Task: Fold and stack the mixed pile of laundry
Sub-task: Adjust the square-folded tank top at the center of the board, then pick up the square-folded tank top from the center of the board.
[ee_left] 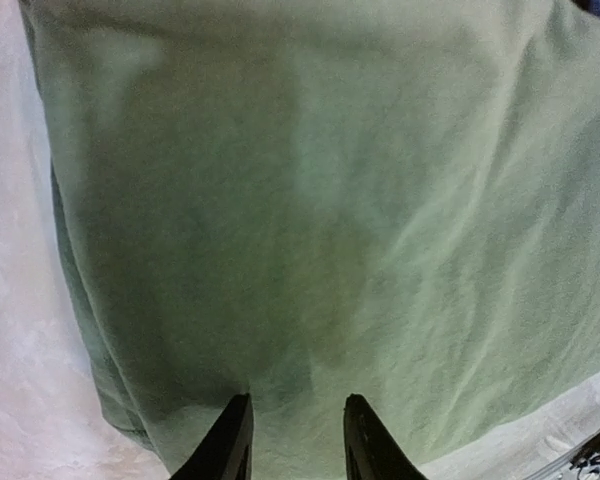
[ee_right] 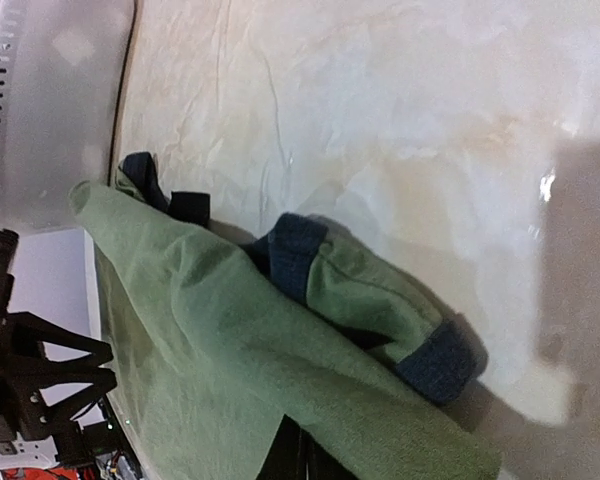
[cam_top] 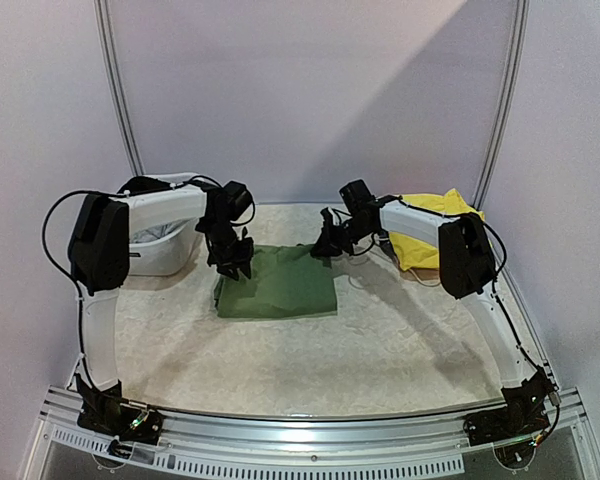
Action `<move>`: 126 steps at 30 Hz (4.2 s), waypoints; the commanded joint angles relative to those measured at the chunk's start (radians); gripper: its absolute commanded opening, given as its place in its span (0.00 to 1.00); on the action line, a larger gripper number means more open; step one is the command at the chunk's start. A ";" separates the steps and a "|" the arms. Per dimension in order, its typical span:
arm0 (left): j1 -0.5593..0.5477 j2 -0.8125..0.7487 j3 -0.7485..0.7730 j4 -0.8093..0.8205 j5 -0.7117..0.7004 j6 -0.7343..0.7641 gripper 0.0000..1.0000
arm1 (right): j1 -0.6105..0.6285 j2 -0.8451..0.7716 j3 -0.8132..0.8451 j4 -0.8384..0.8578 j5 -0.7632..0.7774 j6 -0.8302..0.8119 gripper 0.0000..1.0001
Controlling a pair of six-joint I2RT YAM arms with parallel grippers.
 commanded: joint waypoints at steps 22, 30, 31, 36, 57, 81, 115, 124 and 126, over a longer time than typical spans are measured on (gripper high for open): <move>-0.033 -0.201 -0.134 -0.022 -0.293 0.216 0.57 | -0.041 -0.056 0.158 0.024 0.033 0.070 0.38; -0.202 -0.303 -0.113 -0.012 -0.465 0.438 0.75 | -0.042 -0.297 0.092 -0.203 0.224 -0.058 0.49; -0.232 -0.304 -0.107 -0.007 -0.493 0.462 0.75 | -0.042 -0.328 0.054 -0.226 0.260 -0.074 0.50; -0.365 -0.271 -0.076 0.043 -0.600 0.604 0.74 | -0.051 -0.534 -0.171 -0.285 0.370 -0.098 0.51; -0.563 0.081 0.207 0.036 -0.569 0.839 0.84 | -0.177 -1.106 -0.765 -0.410 0.507 -0.027 0.99; -0.580 0.273 0.264 0.125 -0.614 0.871 0.80 | -0.177 -1.159 -0.758 -0.549 0.495 -0.035 0.99; -0.588 0.233 0.156 0.220 -0.654 0.827 0.00 | -0.178 -1.175 -0.887 -0.423 0.359 0.073 0.99; -0.591 0.082 0.020 0.194 -0.571 0.682 0.00 | -0.177 -1.212 -1.035 -0.295 0.290 0.142 0.99; -0.591 0.053 -0.007 0.193 -0.563 0.656 0.00 | -0.177 -1.221 -1.082 -0.241 0.259 0.164 0.99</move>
